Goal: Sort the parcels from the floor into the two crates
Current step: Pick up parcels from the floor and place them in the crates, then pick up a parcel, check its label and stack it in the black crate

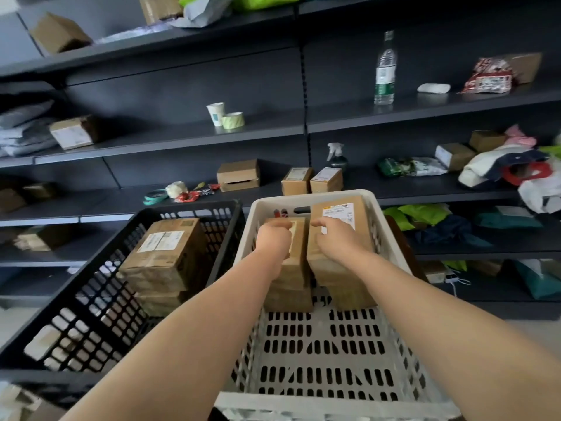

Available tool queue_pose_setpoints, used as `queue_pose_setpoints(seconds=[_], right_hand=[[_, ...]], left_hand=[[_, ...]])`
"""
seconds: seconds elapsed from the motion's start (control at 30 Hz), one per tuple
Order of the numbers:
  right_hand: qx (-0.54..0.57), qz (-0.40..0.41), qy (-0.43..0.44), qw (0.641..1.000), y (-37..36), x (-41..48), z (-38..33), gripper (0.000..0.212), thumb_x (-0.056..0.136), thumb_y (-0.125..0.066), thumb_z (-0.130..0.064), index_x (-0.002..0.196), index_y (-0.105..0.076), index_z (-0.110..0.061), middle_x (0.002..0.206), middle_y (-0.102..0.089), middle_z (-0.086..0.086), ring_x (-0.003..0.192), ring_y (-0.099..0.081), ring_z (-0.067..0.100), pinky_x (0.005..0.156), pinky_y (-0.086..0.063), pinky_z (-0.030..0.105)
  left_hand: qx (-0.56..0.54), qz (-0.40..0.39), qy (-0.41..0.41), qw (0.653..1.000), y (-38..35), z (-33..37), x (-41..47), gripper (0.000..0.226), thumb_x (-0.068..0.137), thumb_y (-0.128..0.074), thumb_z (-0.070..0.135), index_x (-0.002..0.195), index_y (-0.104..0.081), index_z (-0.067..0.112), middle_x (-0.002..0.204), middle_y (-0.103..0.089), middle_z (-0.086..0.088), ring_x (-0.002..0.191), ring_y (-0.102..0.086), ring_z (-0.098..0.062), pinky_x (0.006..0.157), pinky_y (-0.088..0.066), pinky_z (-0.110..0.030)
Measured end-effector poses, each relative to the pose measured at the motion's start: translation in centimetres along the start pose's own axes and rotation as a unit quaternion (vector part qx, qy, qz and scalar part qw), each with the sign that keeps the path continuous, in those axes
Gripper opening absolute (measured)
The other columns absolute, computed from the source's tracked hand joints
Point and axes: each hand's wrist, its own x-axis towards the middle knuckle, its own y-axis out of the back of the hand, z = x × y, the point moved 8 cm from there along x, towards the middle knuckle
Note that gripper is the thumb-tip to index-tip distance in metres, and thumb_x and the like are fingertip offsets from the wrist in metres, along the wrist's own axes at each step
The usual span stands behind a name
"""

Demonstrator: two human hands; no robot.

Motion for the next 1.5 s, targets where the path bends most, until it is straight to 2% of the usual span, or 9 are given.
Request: queue_pose_setpoints(seconds=[0.13,0.43,0.6,0.7,0.83,1.0,1.17,1.33,1.5], right_hand=[[-0.051,-0.040,0.062,0.996,-3.7,-0.8,-4.8,0.043,0.096,-0.054,-0.017,0.138,-0.053,-0.027,0.141,-0.054,0.001,0.126,-0.053,0.021,0.102,-0.047,0.038],[-0.120,-0.158,0.203,0.959,-16.0,-5.1,-18.7,0.047,0.097,-0.049,-0.019,0.143,-0.045,-0.022,0.153,-0.037,0.007,0.148,-0.019,0.026,0.115,-0.031,0.042],[-0.134,-0.204,0.264,0.933,-24.4,-10.9,-26.6,0.046,0.095,-0.051,-0.023,0.141,-0.048,-0.022,0.152,-0.039,0.006,0.142,-0.033,0.027,0.110,-0.037,0.039],[-0.131,-0.229,0.299,0.917,-29.6,-14.8,-31.3,0.046,0.095,-0.050,-0.022,0.141,-0.049,-0.021,0.152,-0.039,0.005,0.144,-0.029,0.025,0.112,-0.035,0.038],[-0.116,-0.268,0.322,0.901,-36.7,-20.1,-37.2,0.049,0.096,-0.050,-0.025,0.145,-0.044,-0.020,0.151,-0.039,0.005,0.135,-0.042,0.026,0.106,-0.041,0.037],[-0.109,-0.315,0.342,0.879,-45.1,-26.2,-42.0,0.053,0.095,-0.051,-0.020,0.147,-0.039,-0.021,0.150,-0.041,0.006,0.133,-0.044,0.027,0.099,-0.041,0.035],[-0.139,-0.367,0.335,0.856,-52.2,-29.7,-43.6,0.054,0.094,-0.053,-0.022,0.146,-0.041,-0.021,0.148,-0.045,0.008,0.131,-0.047,0.028,0.100,-0.042,0.035],[-0.168,-0.395,0.305,0.850,-58.3,-28.9,-43.6,0.055,0.094,-0.053,-0.020,0.147,-0.041,-0.021,0.149,-0.044,0.007,0.133,-0.045,0.029,0.104,-0.041,0.036],[-0.180,-0.405,0.279,0.852,-64.4,-25.5,-44.6,0.052,0.093,-0.053,-0.017,0.144,-0.044,-0.020,0.144,-0.049,0.009,0.128,-0.049,0.029,0.097,-0.044,0.034]], left_hand=[[0.027,0.079,-0.034,0.996,6.8,0.2,-0.2,0.042,0.097,-0.043,-0.001,0.126,-0.064,0.020,0.120,-0.064,-0.004,0.105,-0.062,-0.024,0.097,-0.054,-0.043],[0.038,0.235,-0.032,0.971,28.3,-4.2,-4.1,0.033,0.093,-0.052,0.005,0.119,-0.068,0.017,0.106,-0.069,-0.006,0.090,-0.065,-0.023,0.081,-0.054,-0.029],[0.005,0.297,0.007,0.955,40.8,-9.7,-8.1,0.027,0.091,-0.055,0.006,0.112,-0.069,0.016,0.093,-0.068,-0.007,0.072,-0.062,-0.023,0.062,-0.052,-0.027],[-0.016,0.331,0.019,0.943,47.8,-12.8,-11.1,0.030,0.093,-0.050,0.000,0.112,-0.068,0.015,0.106,-0.067,-0.013,0.088,-0.062,-0.028,0.073,-0.049,-0.027],[-0.046,0.370,0.069,0.925,56.5,-17.3,-15.2,0.032,0.097,-0.051,0.003,0.126,-0.062,0.010,0.111,-0.061,-0.014,0.101,-0.058,-0.028,0.094,-0.051,-0.039],[-0.048,0.397,0.103,0.911,65.4,-23.5,-19.9,0.032,0.095,-0.052,0.002,0.124,-0.064,0.011,0.106,-0.060,-0.009,0.090,-0.056,-0.020,0.069,-0.050,-0.031],[-0.070,0.431,0.147,0.887,71.7,-29.3,-22.3,0.028,0.093,-0.053,0.006,0.116,-0.067,0.014,0.111,-0.062,-0.012,0.101,-0.059,-0.029,0.082,-0.052,-0.038],[-0.082,0.437,0.187,0.876,75.2,-33.3,-20.9,0.022,0.093,-0.049,0.001,0.084,-0.060,0.018,0.098,-0.057,-0.011,0.084,-0.052,-0.025,0.058,-0.043,-0.026],[-0.057,0.421,0.218,0.879,78.2,-35.6,-16.1,0.026,0.095,-0.047,0.000,0.076,-0.054,0.017,0.096,-0.054,-0.012,0.077,-0.051,-0.023,0.065,-0.044,-0.031]])
